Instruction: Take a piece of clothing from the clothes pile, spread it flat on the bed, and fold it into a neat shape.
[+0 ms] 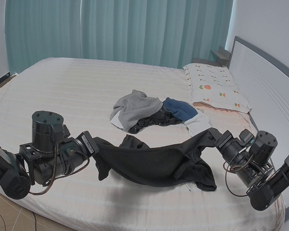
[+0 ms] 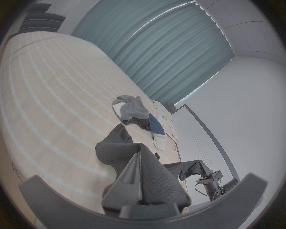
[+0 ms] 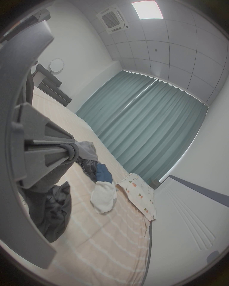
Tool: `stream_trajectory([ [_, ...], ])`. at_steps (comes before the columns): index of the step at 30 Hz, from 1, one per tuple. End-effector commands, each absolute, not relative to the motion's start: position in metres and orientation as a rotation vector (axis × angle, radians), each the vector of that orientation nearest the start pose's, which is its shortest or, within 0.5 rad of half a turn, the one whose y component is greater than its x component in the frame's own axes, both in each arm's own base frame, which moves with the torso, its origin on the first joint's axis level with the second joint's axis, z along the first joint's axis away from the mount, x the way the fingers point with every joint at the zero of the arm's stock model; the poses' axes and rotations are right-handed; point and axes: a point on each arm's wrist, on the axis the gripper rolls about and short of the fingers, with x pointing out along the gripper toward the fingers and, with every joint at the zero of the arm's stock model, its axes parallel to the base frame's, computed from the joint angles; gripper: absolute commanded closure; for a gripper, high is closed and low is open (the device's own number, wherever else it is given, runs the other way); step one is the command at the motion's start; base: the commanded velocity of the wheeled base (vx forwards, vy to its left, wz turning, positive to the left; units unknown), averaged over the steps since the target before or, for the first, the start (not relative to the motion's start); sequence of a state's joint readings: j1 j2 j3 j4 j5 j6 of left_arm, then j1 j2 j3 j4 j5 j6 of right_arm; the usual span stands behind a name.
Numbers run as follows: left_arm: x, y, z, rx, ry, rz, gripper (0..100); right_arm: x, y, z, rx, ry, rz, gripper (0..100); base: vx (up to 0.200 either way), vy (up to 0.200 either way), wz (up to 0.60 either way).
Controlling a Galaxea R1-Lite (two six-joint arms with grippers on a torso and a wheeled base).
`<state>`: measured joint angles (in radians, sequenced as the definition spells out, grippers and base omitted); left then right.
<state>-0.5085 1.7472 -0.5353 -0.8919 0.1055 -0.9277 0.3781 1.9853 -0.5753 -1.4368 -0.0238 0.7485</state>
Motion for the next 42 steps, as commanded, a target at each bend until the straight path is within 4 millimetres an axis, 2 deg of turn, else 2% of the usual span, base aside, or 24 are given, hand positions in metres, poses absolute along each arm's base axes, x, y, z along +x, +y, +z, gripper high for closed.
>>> stream_trajectory([
  [1, 0.245, -0.134, 0.119, -0.807, 0.492, -0.213, 100, 0.305, 0.121, 0.101, 0.736, 0.153, 0.326, 100, -0.2, 0.0, 0.0],
  [13, 0.246, -0.133, 0.12, -0.818, 0.486, -0.206, 100, 0.3, 0.12, 0.106, 0.736, 0.147, 0.332, 100, 0.0, 0.0, 0.0],
  [31, 0.249, -0.13, 0.126, -0.858, 0.455, -0.195, 100, 0.301, 0.126, 0.111, 0.735, 0.113, 0.321, 100, 0.0, 0.2, 0.0],
  [42, 0.246, -0.128, 0.134, -0.867, 0.428, -0.206, 100, 0.298, 0.126, 0.126, 0.76, -0.02, 0.342, 100, 0.0, 0.2, 0.0],
])
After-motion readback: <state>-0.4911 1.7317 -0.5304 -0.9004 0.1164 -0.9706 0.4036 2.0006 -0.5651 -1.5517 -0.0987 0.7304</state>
